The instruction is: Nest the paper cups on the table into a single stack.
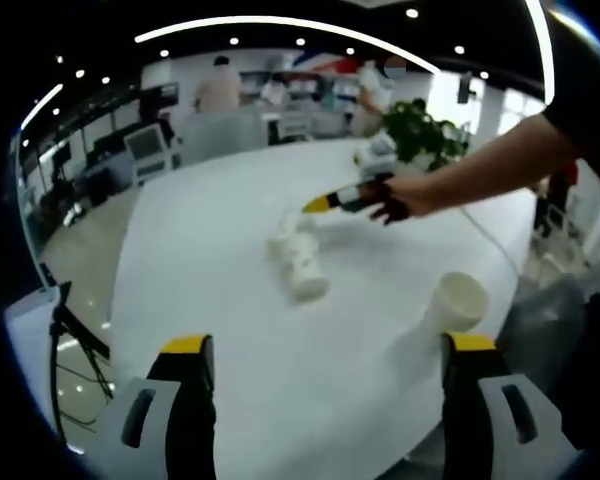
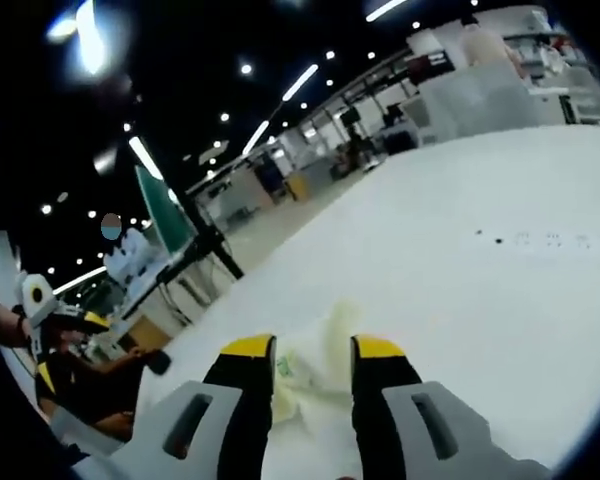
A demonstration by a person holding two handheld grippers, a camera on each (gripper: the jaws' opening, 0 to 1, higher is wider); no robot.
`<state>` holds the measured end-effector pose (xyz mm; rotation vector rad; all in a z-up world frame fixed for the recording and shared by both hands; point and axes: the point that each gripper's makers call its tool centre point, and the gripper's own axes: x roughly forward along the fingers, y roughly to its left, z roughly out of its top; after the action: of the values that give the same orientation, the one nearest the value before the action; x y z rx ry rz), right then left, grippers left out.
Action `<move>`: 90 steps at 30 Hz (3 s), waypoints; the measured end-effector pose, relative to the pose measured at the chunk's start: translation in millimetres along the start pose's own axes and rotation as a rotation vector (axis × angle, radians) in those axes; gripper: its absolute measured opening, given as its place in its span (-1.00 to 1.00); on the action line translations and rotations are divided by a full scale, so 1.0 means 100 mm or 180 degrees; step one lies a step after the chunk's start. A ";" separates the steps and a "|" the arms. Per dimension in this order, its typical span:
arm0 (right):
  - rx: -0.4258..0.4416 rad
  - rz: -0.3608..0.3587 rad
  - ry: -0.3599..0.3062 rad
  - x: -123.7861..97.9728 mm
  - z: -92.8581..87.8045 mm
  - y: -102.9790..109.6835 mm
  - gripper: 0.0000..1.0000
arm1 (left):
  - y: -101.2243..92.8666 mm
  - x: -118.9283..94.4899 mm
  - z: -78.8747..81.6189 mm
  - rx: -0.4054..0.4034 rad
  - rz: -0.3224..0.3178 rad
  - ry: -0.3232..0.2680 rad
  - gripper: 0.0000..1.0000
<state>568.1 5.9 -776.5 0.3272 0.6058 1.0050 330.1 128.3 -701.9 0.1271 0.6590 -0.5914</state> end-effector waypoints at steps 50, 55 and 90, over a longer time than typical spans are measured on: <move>0.0216 0.0226 -0.0183 -0.23 0.07 0.04 -1.00 | 0.05 -0.10 -0.01 -0.0072 0.0066 0.0009 0.82; 0.0204 0.0200 -0.0206 -0.30 0.10 0.03 -1.00 | 0.02 -0.09 0.02 -0.0048 0.0056 -0.0010 0.82; -0.0413 -0.0141 -0.0151 -1.51 0.72 0.56 -1.00 | -0.16 -0.11 0.26 0.0166 -0.0187 -0.0296 0.82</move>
<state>514.7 -94.6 -642.1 0.2215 0.5004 0.9862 328.1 112.3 -673.8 0.1286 0.5588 -0.6673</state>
